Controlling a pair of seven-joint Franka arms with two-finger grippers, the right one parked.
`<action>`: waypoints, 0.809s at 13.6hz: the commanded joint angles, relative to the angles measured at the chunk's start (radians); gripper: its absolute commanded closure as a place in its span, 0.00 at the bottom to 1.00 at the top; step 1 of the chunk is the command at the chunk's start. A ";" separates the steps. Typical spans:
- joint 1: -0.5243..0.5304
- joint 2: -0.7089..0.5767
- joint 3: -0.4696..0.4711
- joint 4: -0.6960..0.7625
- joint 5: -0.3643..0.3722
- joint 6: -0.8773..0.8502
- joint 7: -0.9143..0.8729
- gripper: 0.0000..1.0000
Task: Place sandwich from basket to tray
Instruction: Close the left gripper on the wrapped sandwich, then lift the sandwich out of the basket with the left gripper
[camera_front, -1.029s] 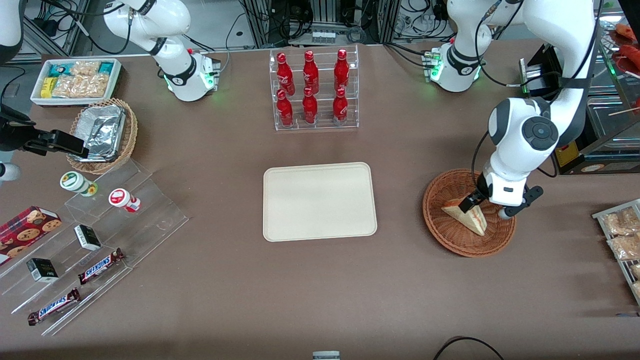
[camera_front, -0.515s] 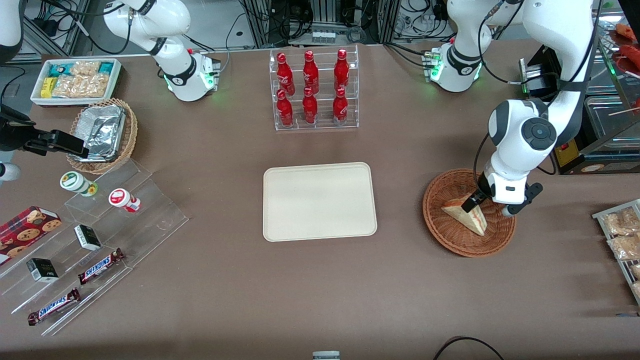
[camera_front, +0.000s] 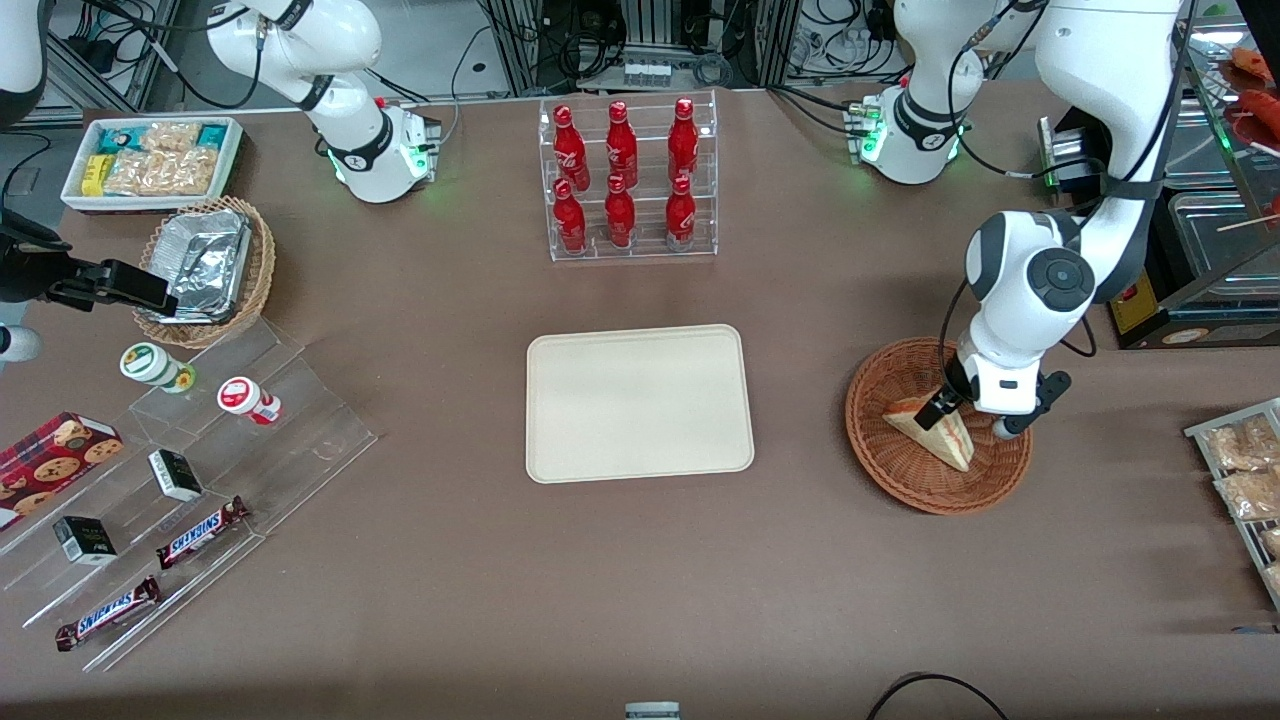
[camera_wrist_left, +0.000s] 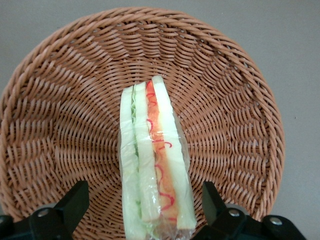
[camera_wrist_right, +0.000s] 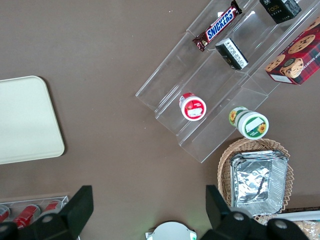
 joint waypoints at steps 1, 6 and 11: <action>-0.011 0.023 -0.003 -0.007 -0.014 0.050 -0.046 0.01; -0.022 0.019 -0.002 0.000 -0.014 0.028 -0.031 1.00; -0.023 -0.084 -0.002 0.123 0.003 -0.261 0.015 1.00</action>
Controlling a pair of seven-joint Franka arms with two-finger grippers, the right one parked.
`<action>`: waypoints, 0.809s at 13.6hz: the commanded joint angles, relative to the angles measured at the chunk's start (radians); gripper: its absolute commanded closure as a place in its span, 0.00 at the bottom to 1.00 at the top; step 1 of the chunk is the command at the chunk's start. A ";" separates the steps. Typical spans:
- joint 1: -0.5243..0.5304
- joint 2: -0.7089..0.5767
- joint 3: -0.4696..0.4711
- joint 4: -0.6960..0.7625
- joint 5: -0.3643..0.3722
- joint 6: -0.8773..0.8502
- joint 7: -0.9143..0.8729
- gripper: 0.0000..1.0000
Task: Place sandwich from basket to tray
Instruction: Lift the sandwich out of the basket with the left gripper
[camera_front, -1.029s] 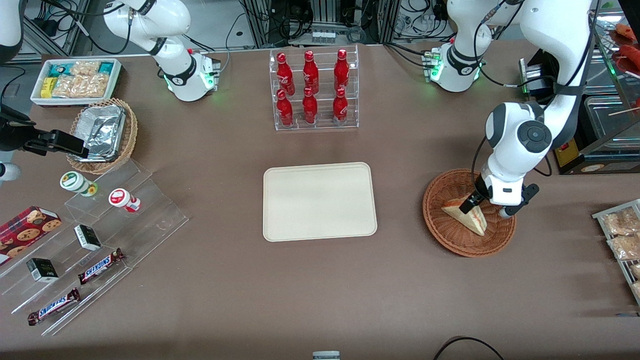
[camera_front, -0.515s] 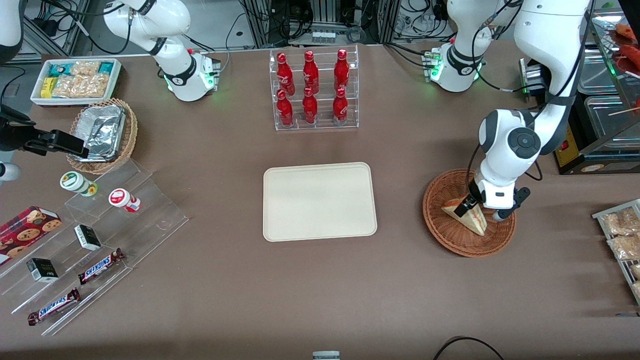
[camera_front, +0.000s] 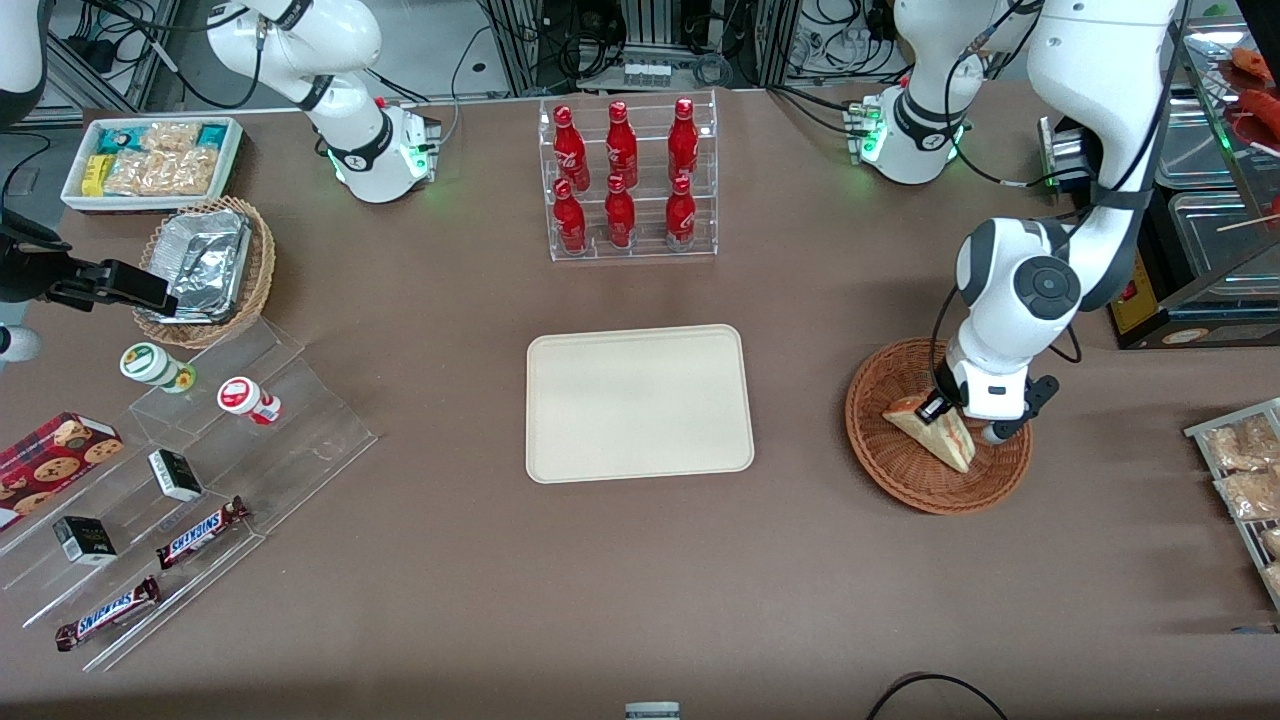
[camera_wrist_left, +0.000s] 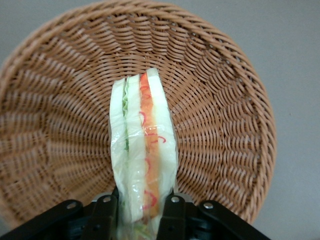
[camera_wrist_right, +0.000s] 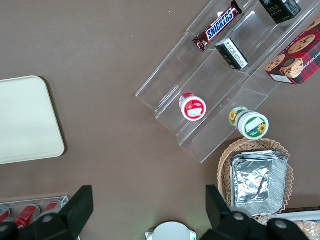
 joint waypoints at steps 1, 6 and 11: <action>-0.012 -0.089 0.001 0.119 0.002 -0.250 0.042 1.00; -0.128 -0.054 -0.049 0.419 0.002 -0.519 0.033 1.00; -0.330 0.051 -0.050 0.567 0.005 -0.578 0.030 1.00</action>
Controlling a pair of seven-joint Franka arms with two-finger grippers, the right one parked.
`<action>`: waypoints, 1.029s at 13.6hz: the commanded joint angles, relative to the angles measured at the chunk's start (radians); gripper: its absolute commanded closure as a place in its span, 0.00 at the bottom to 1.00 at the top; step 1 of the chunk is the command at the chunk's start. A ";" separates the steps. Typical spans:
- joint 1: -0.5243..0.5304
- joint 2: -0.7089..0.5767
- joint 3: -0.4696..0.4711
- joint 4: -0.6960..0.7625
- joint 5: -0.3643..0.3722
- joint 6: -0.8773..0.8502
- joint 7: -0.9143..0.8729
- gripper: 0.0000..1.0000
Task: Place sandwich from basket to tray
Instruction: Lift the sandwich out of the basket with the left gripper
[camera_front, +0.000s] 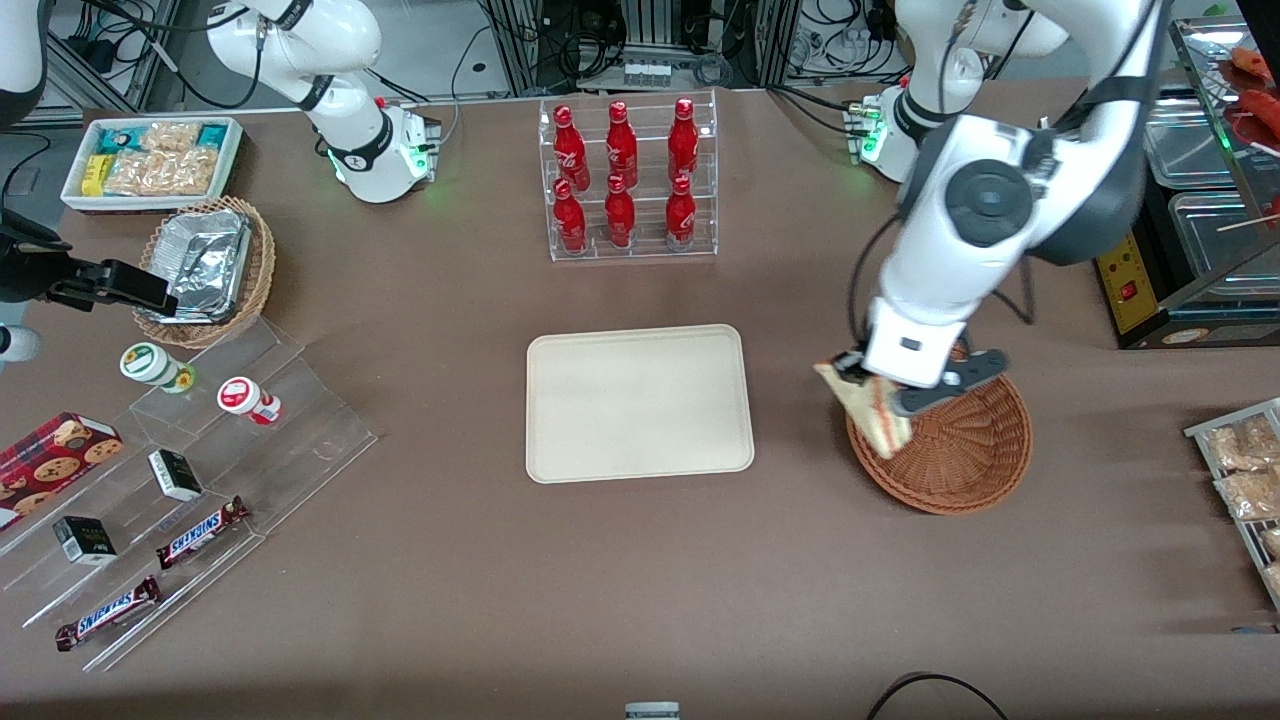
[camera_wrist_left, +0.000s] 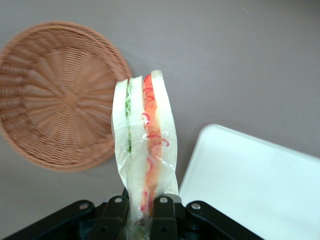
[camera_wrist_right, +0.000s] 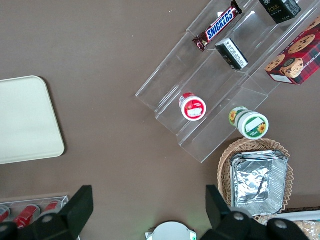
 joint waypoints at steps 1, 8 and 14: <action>-0.120 0.119 0.012 0.126 0.005 -0.028 -0.002 1.00; -0.316 0.405 0.012 0.370 0.014 -0.008 -0.016 1.00; -0.416 0.506 0.012 0.399 0.013 0.127 -0.004 1.00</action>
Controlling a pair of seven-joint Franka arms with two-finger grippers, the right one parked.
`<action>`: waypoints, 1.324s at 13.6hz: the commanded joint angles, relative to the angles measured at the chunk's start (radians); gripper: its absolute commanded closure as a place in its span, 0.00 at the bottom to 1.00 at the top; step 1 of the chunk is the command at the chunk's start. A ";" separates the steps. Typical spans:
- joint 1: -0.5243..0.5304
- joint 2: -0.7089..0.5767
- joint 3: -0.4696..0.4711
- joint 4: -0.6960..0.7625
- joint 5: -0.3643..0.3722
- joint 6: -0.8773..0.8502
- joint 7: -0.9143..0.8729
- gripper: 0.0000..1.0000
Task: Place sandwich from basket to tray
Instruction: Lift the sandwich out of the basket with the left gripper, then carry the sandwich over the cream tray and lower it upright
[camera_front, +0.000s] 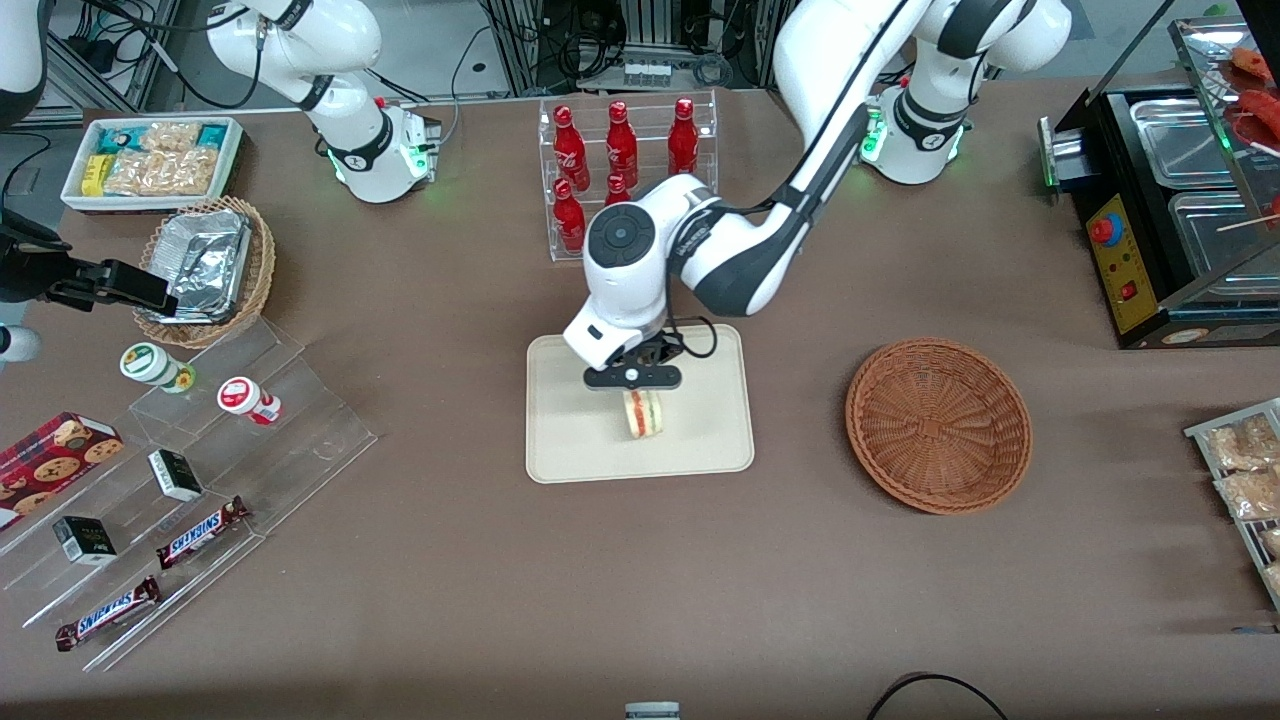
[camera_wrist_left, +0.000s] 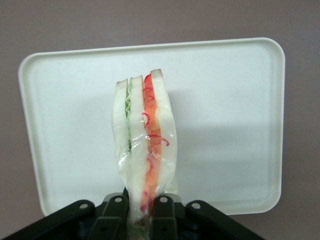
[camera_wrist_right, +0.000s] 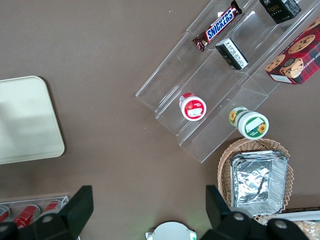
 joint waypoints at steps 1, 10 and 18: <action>-0.037 0.046 0.016 0.033 0.013 0.022 0.009 1.00; -0.034 0.098 0.015 0.028 0.041 0.049 0.092 1.00; -0.026 0.109 0.018 0.007 0.043 0.075 0.080 1.00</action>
